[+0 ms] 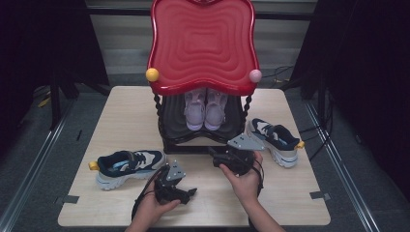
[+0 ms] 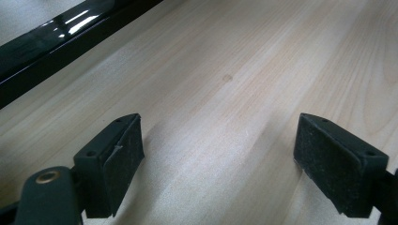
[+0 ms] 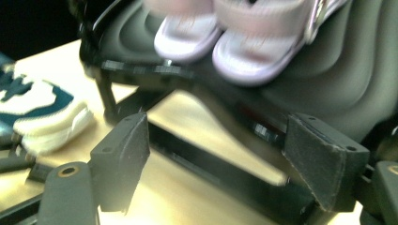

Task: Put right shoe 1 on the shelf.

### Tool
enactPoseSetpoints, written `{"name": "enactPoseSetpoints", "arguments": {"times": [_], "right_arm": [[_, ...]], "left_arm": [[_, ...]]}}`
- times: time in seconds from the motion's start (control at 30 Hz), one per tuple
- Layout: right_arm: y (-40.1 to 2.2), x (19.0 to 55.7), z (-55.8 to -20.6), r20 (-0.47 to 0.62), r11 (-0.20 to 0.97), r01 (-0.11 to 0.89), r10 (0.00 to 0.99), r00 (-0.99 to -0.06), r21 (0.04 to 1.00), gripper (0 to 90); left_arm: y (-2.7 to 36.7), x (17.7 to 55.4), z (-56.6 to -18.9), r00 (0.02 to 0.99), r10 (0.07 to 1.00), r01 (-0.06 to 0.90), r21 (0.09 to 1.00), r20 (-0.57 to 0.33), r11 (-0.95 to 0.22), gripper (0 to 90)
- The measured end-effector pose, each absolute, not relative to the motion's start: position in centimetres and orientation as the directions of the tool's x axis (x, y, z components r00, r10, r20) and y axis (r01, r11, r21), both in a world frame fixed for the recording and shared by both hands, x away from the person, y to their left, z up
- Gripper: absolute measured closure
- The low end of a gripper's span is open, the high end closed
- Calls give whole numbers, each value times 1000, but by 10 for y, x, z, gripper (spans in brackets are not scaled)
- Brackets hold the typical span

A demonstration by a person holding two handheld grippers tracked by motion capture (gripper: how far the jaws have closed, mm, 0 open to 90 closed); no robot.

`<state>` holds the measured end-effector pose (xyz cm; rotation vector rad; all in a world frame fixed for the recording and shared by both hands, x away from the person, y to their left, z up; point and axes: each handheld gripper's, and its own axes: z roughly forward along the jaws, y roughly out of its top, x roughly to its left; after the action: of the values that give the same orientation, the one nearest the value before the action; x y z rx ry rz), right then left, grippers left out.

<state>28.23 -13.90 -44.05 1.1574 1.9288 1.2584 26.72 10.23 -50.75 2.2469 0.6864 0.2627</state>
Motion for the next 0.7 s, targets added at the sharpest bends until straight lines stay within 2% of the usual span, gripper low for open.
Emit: {"name": "enactPoseSetpoints", "arguments": {"times": [0.37,0.7], "right_arm": [[-158,270,-462,36,253,413,817,-576,875,209],[-173,263,-483,65,289,466,791,-608,836,196]], "left_arm": [[102,267,-508,834,551,395,722,-23,-568,157],[102,267,-508,834,551,395,722,-23,-568,157]]}}
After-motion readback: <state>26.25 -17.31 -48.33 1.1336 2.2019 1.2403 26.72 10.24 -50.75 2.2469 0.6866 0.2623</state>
